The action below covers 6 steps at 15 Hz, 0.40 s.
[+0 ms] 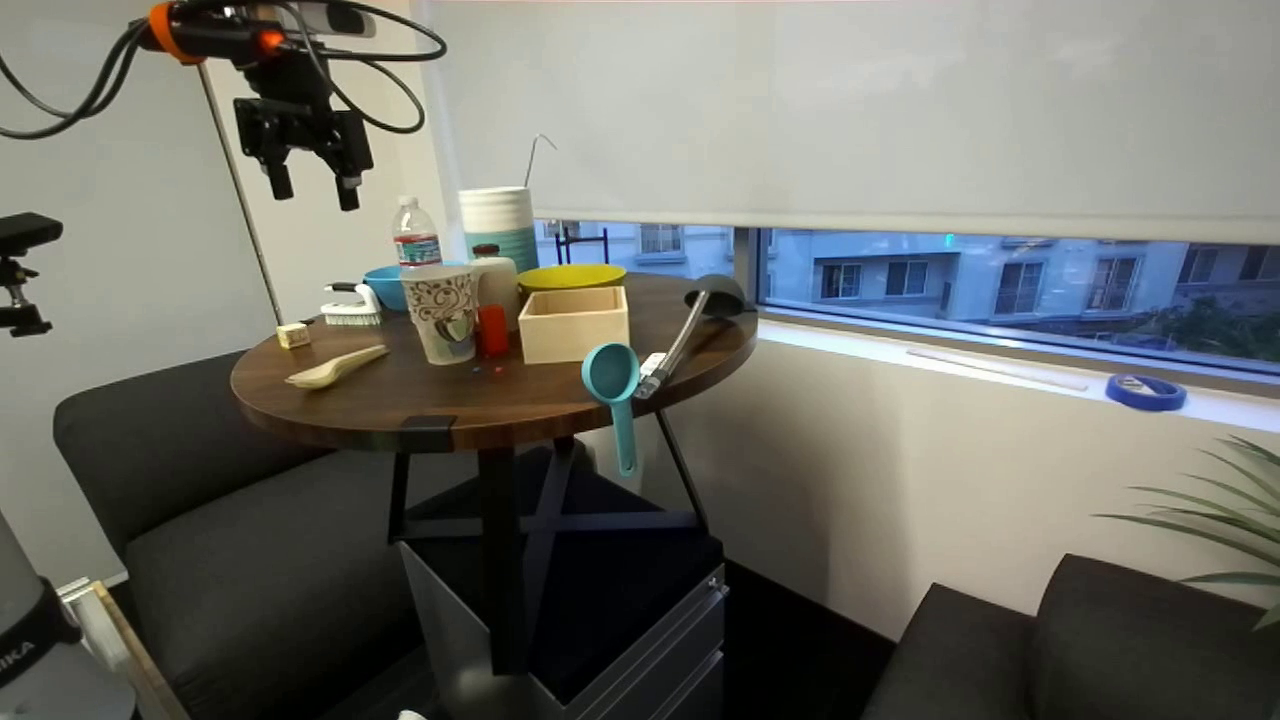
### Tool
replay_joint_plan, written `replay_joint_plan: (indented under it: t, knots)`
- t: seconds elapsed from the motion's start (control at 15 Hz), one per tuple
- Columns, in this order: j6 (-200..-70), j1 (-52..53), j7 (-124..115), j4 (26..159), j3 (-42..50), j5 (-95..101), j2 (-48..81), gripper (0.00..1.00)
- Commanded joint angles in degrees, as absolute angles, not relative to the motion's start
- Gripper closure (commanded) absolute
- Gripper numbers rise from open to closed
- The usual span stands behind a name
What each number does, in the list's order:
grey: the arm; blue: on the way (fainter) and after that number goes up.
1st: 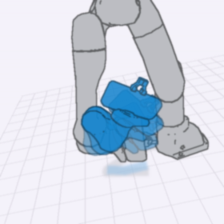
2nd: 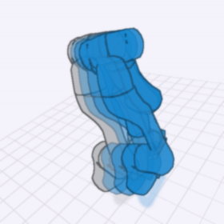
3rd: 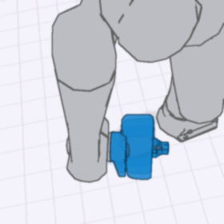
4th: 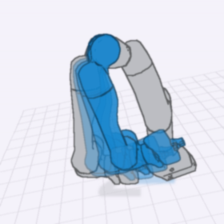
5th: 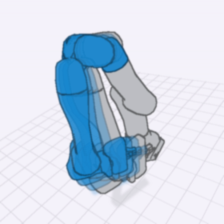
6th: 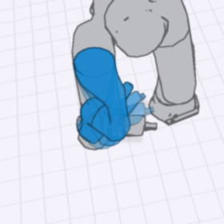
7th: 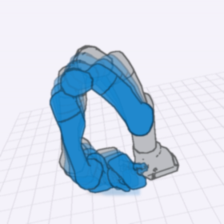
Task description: Remove the forks from the cup
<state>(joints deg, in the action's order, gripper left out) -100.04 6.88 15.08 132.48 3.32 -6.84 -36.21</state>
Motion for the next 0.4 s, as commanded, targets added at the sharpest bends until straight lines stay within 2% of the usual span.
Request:
replay_joint_plan:
  t: [0.0, 0.33]
  knots:
    - [-101.4, 7.0, 17.7, 135.8, 4.3, -8.8, -39.7, 0.0]
    - [-100.2, 6.4, 17.1, 135.1, 4.0, -7.3, -38.6, 0.0]
